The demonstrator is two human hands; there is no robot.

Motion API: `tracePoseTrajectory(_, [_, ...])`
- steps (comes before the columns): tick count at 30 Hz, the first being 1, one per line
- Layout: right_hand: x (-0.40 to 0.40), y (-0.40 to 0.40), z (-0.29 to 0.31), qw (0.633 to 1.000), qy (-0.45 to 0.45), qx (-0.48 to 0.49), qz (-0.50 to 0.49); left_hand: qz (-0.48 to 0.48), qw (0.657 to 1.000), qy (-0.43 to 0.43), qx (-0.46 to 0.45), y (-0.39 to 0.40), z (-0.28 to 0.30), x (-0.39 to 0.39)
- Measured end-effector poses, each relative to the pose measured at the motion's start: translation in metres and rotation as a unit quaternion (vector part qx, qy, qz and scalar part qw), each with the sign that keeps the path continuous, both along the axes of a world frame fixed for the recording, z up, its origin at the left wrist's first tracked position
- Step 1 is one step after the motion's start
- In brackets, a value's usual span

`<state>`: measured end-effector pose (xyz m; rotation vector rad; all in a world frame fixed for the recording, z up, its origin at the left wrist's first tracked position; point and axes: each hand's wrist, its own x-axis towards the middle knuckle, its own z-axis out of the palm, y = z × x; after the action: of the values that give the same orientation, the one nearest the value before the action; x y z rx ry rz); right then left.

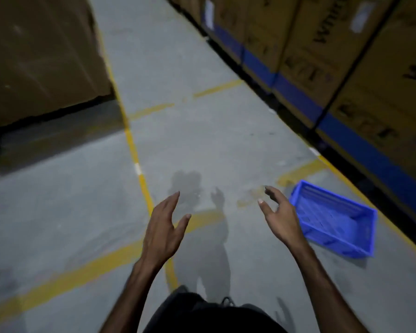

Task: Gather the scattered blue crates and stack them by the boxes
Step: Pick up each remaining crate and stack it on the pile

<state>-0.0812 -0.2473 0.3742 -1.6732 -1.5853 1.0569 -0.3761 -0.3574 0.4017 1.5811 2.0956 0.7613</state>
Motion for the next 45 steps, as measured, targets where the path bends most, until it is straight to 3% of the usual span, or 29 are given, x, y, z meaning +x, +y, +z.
tracePoseTrajectory(10, [0.172,-0.009,-0.014,0.967,0.005,-0.013,-0.255,-0.239,0.970,-0.014,-0.036,0.156,-0.012,0.145])
tracePoseTrajectory(22, [0.303,0.028,0.000,0.912,-0.029,-0.017,-0.409,-0.369,0.926,-0.050,-0.057,0.294,-0.023,0.304])
tracePoseTrajectory(33, [0.405,0.062,-0.013,0.907,0.006,-0.017,-0.420,-0.372,0.927,-0.026,-0.031,0.339,-0.034,0.394])
tracePoseTrajectory(39, [0.498,0.085,-0.020,0.941,0.009,-0.021,-0.338,-0.293,0.956,-0.029,-0.012,0.328,-0.055,0.452])
tracePoseTrajectory(45, [0.594,0.095,-0.031,0.969,-0.009,-0.056,-0.240,-0.202,0.977,-0.032,-0.064,0.291,-0.074,0.518])
